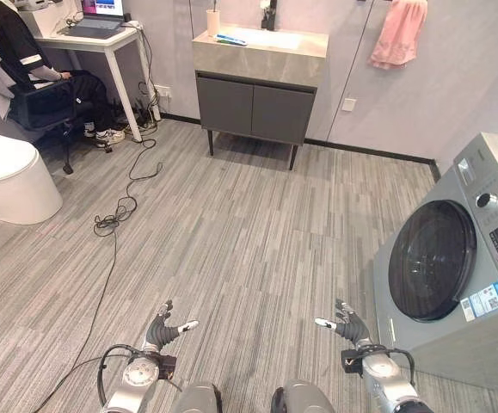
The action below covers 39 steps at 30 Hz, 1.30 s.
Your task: Put brush and paste in cup on sink, flatten towel.
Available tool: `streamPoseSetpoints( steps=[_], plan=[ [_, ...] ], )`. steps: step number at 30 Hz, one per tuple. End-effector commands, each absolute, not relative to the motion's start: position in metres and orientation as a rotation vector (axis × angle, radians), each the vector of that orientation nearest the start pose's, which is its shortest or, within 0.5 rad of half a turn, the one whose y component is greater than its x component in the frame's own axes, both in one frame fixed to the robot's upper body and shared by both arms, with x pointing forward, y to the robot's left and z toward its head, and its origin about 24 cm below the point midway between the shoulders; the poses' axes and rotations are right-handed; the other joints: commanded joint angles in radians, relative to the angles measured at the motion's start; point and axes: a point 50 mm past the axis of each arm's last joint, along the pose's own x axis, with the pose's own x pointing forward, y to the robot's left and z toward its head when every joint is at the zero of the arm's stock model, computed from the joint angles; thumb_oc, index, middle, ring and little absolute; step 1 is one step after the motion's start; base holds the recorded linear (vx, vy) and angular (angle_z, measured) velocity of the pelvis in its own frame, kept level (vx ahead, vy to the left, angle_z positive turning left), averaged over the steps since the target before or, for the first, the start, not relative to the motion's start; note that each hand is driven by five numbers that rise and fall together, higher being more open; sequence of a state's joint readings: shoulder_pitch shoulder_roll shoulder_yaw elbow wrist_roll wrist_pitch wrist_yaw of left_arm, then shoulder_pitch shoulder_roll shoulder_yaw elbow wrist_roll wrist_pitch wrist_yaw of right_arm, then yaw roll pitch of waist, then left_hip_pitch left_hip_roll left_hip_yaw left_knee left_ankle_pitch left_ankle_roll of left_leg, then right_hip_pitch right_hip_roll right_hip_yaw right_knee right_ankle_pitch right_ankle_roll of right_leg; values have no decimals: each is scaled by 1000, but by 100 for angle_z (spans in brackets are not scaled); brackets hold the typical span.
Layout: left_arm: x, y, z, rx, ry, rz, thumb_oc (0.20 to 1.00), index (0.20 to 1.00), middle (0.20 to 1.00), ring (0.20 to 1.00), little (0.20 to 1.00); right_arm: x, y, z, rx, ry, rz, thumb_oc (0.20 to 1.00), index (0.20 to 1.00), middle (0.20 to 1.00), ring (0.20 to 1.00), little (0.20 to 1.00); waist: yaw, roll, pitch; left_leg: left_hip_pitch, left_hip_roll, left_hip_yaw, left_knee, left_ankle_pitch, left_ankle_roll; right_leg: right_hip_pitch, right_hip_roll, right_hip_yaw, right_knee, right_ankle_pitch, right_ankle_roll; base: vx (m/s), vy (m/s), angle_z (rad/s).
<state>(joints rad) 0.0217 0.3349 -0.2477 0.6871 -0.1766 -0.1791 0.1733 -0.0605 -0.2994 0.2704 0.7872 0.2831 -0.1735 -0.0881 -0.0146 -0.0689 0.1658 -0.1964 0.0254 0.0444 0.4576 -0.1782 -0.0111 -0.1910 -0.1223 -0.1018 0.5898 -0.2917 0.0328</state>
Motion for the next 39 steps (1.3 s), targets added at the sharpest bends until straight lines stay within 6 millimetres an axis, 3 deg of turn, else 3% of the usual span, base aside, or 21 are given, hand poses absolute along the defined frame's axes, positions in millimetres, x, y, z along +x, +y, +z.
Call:
streamPoseSetpoints(
  steps=[1, 11, 15, 23, 27, 36, 39],
  plan=[
    [200, 219, -75, 292, 442, 102, 1000, 1000, 1000, 1000, 1000, 221, -204, -78, -128, 473, -49, 1000, 1000, 1000, 1000, 1000, -9, 13, -9, 37, 33, 6, 119, -107, -15, 57, -26, -2, -28, 42, 53, 0, 0, 0],
    [194, 217, -82, 281, 479, 88, 1000, 1000, 1000, 1000, 1000, 212, -201, -91, -114, 540, -50, 1000, 1000, 1000, 1000, 1000, -6, 20, -19, 88, 27, 28, 66, -94, -3, 84, -19, 16, -94, 74, 62, 32, 13, -4],
    [183, 218, -94, 275, 546, 91, 1000, 1000, 1000, 1000, 1000, 202, -204, -103, -39, 613, -99, 1000, 1000, 1000, 1000, 1000, -7, 29, -31, 112, 15, 35, 3, -51, 1, 98, -14, 35, -162, 120, 75, 30, 49, -9],
    [169, 219, -108, 260, 630, 111, 1000, 1000, 1000, 1000, 1000, 198, -200, -111, -317, 676, 39, 1000, 1000, 1000, 1000, 1000, 7, 36, -71, 165, 10, 48, -141, 20, 0, 133, 7, 58, -297, 181, 87, 40, 22, -19],
    [167, 216, -113, 260, 655, 106, 1000, 1000, 1000, 1000, 1000, 193, -198, -116, -288, 710, 36, 1000, 1000, 1000, 1000, 1000, 6, 33, -90, 192, 11, 49, -209, 55, -7, 158, 13, 56, -357, 198, 88, 45, -17, -8],
    [166, 208, -116, 265, 677, 71, 1000, 1000, 1000, 1000, 1000, 186, -204, -121, -275, 749, 4, 1000, 1000, 1000, 1000, 1000, -1, 33, -101, 208, 1, 31, -251, 64, -8, 179, 11, 50, -395, 213, 91, 29, 4, 1],
    [168, 209, -116, 294, 680, 40, 1000, 1000, 1000, 1000, 1000, 183, -210, -123, -119, 775, -107, 1000, 1000, 1000, 1000, 1000, -6, 31, -101, 197, -13, 25, -251, 52, 1, 174, -1, 48, -386, 217, 98, 24, 110, 10]
  ],
)
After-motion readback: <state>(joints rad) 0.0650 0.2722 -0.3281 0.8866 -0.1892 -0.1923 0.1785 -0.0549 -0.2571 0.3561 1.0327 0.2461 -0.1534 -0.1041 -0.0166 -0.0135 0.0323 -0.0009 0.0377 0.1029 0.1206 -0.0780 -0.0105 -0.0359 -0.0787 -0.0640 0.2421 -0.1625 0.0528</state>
